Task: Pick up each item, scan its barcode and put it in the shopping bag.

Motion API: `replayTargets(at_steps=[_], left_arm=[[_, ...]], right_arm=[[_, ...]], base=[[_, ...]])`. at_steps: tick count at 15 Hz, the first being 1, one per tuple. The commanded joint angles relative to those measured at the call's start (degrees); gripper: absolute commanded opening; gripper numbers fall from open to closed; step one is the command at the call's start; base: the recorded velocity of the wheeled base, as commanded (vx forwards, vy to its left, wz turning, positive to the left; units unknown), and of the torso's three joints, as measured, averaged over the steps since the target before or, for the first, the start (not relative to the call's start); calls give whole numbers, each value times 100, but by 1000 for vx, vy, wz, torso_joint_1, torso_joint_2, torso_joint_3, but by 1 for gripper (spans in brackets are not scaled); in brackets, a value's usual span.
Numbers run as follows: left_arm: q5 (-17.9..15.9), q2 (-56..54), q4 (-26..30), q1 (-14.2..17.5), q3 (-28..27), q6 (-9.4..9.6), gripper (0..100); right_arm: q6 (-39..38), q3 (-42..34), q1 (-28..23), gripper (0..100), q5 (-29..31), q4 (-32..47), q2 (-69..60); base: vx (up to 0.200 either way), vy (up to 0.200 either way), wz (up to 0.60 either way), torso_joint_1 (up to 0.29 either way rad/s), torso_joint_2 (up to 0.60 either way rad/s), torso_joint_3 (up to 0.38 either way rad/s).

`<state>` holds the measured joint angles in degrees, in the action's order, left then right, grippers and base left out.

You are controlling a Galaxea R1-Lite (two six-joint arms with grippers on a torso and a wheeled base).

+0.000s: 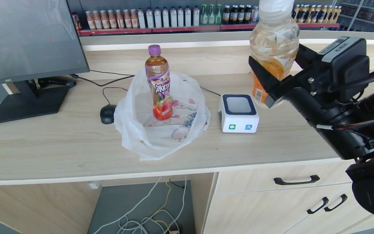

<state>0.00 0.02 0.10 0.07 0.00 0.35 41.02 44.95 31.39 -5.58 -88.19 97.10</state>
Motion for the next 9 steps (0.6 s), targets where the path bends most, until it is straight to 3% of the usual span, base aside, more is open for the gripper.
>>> replayTargets(at_steps=[1,9], left_arm=[[0,-2,-1,1,0,0,100],[0,-2,-1,1,0,0,100]], right_arm=[[336,243,60,0,-312,-181,398],[2041,427,-54,0,-2245,-181,547]], base=[[0,0,0,0,0,0],[0,0,0,0,0,0]])
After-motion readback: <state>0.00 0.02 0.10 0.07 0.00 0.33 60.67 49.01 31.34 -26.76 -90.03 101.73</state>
